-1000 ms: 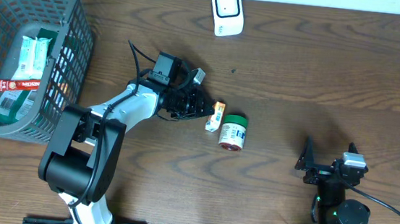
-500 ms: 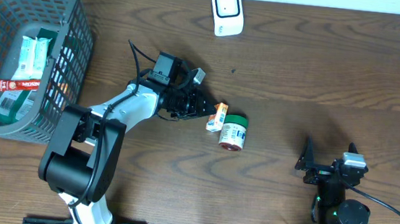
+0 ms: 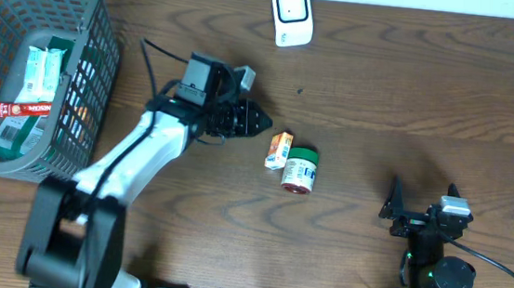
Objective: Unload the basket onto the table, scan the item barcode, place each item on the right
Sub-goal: 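Move the open left gripper back into the grey basket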
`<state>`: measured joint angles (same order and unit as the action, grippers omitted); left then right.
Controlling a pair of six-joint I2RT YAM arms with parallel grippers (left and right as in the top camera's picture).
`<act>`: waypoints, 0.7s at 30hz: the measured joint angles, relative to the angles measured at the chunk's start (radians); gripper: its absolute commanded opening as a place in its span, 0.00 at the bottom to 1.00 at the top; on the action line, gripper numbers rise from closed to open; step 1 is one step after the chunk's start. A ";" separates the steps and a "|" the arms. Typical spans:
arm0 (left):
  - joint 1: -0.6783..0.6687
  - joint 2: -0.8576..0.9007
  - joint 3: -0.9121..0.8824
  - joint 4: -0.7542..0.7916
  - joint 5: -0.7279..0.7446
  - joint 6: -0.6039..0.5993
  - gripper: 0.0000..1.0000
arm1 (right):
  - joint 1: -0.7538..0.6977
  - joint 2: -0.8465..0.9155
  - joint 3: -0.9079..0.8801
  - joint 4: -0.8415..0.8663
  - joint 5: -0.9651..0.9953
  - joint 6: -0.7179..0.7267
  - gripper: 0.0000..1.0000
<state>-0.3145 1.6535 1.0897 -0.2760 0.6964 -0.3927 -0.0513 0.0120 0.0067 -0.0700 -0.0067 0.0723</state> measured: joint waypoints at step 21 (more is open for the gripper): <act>0.246 -0.141 0.573 -0.686 -0.618 0.149 0.53 | 0.000 0.000 0.000 0.000 0.000 0.000 0.99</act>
<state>-0.0681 1.5124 1.6630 -0.9615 0.0780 -0.2440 -0.0513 0.0120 0.0067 -0.0700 -0.0067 0.0723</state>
